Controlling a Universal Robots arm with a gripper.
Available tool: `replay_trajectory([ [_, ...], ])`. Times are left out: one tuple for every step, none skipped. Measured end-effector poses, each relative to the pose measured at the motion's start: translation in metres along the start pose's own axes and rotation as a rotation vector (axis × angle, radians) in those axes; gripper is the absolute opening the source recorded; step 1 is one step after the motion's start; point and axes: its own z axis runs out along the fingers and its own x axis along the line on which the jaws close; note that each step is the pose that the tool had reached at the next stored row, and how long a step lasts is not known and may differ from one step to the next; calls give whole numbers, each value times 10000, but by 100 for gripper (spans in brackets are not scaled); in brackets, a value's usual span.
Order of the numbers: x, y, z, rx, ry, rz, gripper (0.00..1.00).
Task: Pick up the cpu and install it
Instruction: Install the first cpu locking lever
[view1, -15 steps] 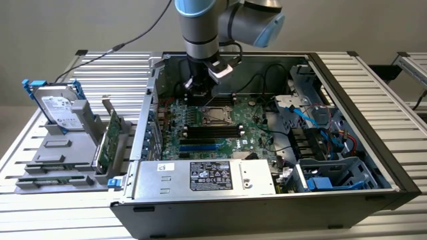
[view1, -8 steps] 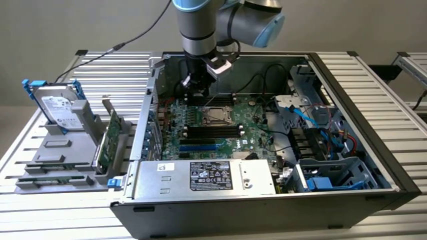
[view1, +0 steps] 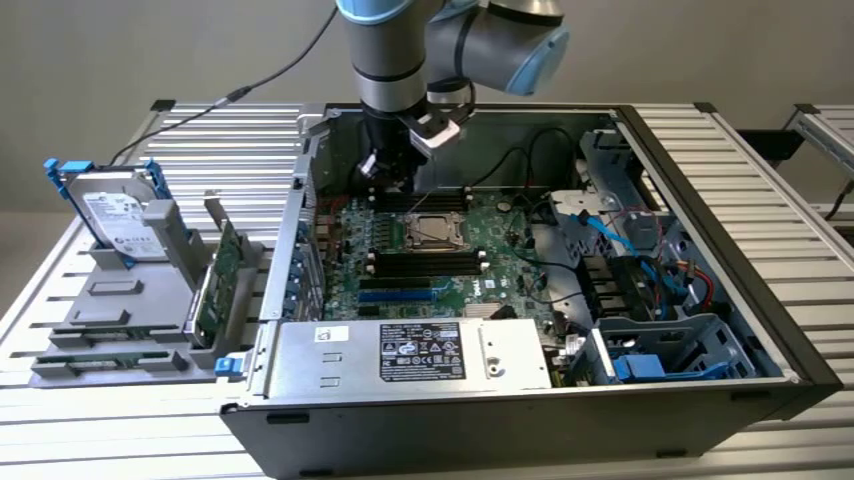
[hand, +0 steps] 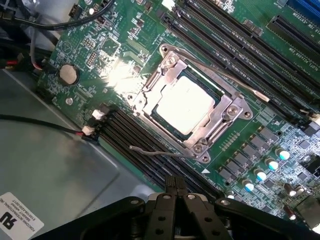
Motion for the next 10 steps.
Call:
replay_trajectory([
  [-8,2,-1,19,2,-53,11],
  [-20,9,-1,56,27,-76,11],
  [-37,18,-2,102,63,-83,11],
  [-59,33,-7,154,103,-77,11],
  [-79,55,-13,200,141,-71,11],
  [-88,66,-15,236,171,-66,11],
  [-95,76,-17,259,189,-66,11],
  [-101,83,-18,279,202,-77,11],
  [-102,85,-18,290,198,-117,11],
  [-104,87,-19,302,190,-172,11],
])
